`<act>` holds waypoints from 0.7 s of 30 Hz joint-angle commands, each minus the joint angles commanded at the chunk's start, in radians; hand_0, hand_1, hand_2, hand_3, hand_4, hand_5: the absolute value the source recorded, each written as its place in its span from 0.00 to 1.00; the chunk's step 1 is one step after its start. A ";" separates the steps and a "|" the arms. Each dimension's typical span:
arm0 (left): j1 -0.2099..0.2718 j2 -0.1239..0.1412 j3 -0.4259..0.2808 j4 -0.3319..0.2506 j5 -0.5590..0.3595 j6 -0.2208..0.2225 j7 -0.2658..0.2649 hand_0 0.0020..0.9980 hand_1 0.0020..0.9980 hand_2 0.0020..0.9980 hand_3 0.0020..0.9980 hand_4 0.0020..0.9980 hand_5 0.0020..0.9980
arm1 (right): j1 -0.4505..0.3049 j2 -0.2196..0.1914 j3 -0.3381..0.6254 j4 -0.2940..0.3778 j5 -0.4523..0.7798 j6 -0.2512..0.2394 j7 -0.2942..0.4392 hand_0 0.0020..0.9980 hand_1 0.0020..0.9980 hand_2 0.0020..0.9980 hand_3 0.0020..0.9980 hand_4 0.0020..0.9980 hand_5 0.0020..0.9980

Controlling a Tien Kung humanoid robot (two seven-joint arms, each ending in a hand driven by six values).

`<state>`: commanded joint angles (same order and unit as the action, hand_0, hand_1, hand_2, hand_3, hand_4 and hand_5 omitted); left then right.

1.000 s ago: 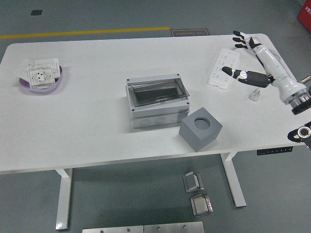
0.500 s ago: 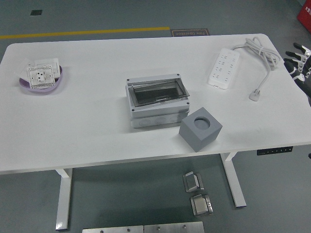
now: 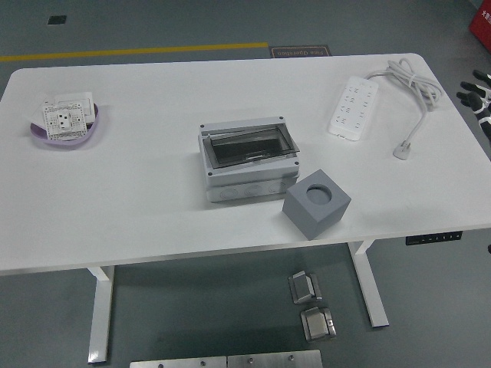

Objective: Pick up the cylinder from the cube,place it in the box,flap close box

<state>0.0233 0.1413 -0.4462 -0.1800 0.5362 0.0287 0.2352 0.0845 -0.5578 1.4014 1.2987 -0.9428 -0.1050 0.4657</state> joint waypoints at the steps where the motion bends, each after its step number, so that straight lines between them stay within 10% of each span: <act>1: 0.000 0.000 -0.005 0.000 0.004 0.000 0.001 0.68 0.71 0.55 0.65 0.51 0.19 | 0.000 0.001 0.002 0.000 0.001 -0.001 0.001 0.83 0.75 0.78 0.83 0.91 0.64; 21: -0.001 -0.004 0.010 0.000 -0.025 0.003 -0.002 0.68 0.71 0.55 0.65 0.52 0.19 | -0.006 0.009 0.019 0.003 -0.016 -0.020 0.011 0.81 0.73 0.77 0.83 0.88 0.61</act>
<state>0.0226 0.1373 -0.4358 -0.1800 0.5115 0.0314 0.2337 0.0784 -0.5485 1.4206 1.3017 -0.9586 -0.1249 0.4764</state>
